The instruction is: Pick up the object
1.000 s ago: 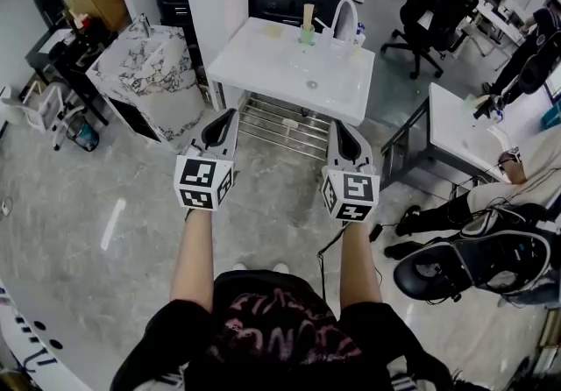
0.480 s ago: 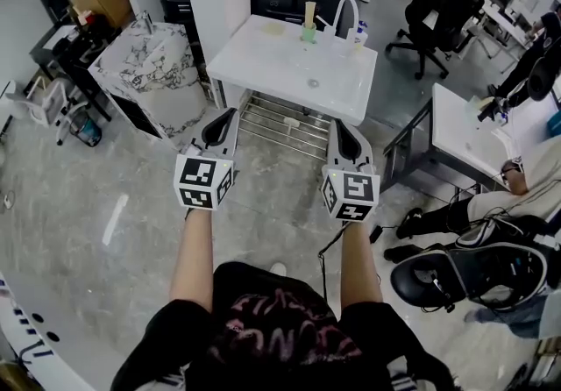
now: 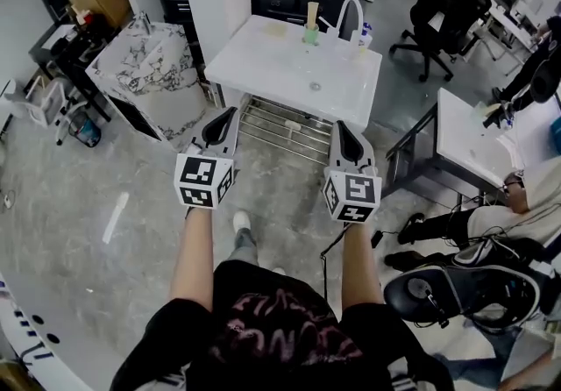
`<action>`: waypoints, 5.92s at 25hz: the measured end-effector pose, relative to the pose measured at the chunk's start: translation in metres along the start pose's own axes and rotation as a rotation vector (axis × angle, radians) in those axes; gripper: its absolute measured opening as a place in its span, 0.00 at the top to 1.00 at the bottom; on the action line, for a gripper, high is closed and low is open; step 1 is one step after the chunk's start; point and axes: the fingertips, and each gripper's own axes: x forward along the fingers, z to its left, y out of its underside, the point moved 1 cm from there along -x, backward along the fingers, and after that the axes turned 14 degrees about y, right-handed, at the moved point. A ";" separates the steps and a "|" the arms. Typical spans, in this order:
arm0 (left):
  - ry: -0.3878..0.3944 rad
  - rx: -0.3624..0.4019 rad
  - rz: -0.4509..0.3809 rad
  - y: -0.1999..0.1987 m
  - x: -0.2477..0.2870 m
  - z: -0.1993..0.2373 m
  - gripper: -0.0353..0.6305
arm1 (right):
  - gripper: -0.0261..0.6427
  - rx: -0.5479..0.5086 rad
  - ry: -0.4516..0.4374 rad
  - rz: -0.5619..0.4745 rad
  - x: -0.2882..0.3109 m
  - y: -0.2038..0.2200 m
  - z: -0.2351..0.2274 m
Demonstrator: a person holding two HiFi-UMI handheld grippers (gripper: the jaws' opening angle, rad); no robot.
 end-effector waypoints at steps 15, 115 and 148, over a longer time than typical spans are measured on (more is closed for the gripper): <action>0.075 -0.035 0.025 0.033 0.116 0.139 0.92 | 0.94 -0.002 0.063 0.036 0.169 0.012 0.038; 0.290 -0.288 0.685 0.328 0.705 0.367 0.70 | 0.94 0.114 0.002 0.354 0.696 0.203 -0.002; 0.249 -0.242 0.535 0.252 0.650 0.359 0.91 | 0.94 0.113 -0.002 0.306 0.667 0.170 0.003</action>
